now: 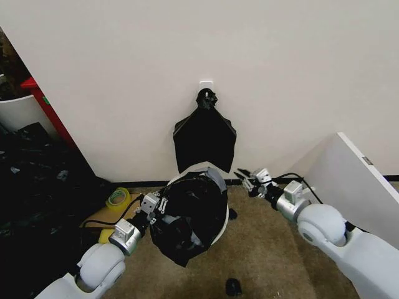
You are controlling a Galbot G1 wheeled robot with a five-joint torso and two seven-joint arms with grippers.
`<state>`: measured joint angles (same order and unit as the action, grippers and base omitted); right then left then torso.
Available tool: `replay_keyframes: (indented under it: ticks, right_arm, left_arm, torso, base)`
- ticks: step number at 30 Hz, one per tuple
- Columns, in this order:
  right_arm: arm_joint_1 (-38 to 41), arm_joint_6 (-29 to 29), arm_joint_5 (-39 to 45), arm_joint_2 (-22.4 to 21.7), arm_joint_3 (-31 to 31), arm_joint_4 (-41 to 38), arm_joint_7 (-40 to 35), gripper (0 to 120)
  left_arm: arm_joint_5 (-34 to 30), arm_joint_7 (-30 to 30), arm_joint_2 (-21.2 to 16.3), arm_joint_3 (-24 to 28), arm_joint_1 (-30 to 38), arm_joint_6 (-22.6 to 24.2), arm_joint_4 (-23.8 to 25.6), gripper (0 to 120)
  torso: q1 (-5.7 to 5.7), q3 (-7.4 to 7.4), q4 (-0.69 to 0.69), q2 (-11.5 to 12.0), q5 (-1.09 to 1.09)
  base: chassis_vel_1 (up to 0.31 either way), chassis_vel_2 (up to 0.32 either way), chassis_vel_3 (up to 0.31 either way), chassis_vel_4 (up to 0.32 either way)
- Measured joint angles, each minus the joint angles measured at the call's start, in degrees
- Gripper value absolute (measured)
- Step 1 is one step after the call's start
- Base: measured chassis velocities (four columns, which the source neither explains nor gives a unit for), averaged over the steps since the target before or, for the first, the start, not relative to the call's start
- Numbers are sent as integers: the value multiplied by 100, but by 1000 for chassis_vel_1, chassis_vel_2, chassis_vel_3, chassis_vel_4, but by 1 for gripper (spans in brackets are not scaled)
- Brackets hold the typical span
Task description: Place the garbage bag over the trash bin.
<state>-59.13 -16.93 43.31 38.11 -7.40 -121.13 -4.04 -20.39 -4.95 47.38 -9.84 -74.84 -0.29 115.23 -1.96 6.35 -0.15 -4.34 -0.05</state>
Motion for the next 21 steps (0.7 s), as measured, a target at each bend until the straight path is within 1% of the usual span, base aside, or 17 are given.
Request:
replay_keyframes:
  ticks: [1,3,4,5,7,8,9,11,12,13,14,15,16,17,20,21]
  right_arm:
    - [-54,-149,303,5,-64,-254,-14,38]
    - [-119,-278,400,17,16,-529,43,47]
    - [-119,-278,400,17,16,-529,43,47]
    - [-145,-287,303,35,70,-570,88,50]
    - [-194,-290,32,107,209,-603,168,58]
    - [-202,-290,-60,161,265,-601,182,66]
    - [-202,-290,-60,161,265,-601,182,66]
    - [-197,-298,-202,251,359,-556,197,75]
    - [-197,-298,-202,251,359,-556,197,75]
    - [-194,-300,-289,271,395,-526,212,80]
    - [-194,-300,-319,274,404,-515,218,82]
    - [-207,-300,-427,280,423,-466,246,90]
    - [-215,-300,-476,281,427,-440,259,93]
    - [-215,-300,-476,281,427,-440,259,93]
    - [-231,-300,-623,292,442,-352,284,100]
    - [-231,-300,-623,292,442,-352,284,100]
  left_arm:
    - [-12,-11,10,-27,-17,23,0,3]
    - [-19,-19,14,-63,-102,43,41,3]
    - [-19,-19,14,-63,-102,43,41,3]
    - [-20,-17,13,-67,-127,45,58,3]
    - [-20,-13,7,-68,-154,48,78,3]
    - [-18,-12,6,-65,-155,49,86,3]
    - [-18,-12,6,-65,-155,49,86,3]
    - [-13,-7,21,-49,-160,55,91,3]
    - [-13,-7,21,-49,-160,55,91,3]
    - [-10,-5,28,-44,-163,57,93,3]
    - [-7,-4,30,-43,-164,57,93,3]
    - [7,-4,31,-43,-173,57,95,3]
    - [10,-3,27,-43,-176,57,95,3]
    - [10,-3,27,-43,-176,57,95,3]
    - [11,-2,4,-39,-187,56,95,3]
    - [11,-2,4,-39,-187,56,95,3]
  torso:
    - [0,0,0,0,0]
    - [0,-1,1,0,0]
    - [0,-1,1,0,0]
    - [0,-1,2,0,0]
    - [1,-1,1,0,1]
    - [1,-1,-1,0,2]
    - [1,-1,-1,0,2]
    - [1,-1,1,0,3]
    - [1,-1,1,0,3]
    - [1,-1,1,0,1]
    - [1,-1,1,0,1]
    - [1,-1,0,0,2]
    - [1,-1,0,0,2]
    - [1,-1,0,0,2]
    - [1,0,1,0,1]
    - [1,0,1,0,1]
  base:
    - [0,0,0,0]
    - [0,0,0,0]
    - [0,0,0,0]
    - [0,0,0,0]
    - [0,0,0,0]
    - [0,0,0,0]
    - [0,0,0,0]
    - [0,0,0,0]
    - [0,0,0,0]
    - [0,0,0,0]
    - [0,0,0,0]
    - [0,0,0,0]
    - [0,0,0,0]
    - [0,0,0,0]
    - [0,0,0,0]
    - [0,0,0,0]
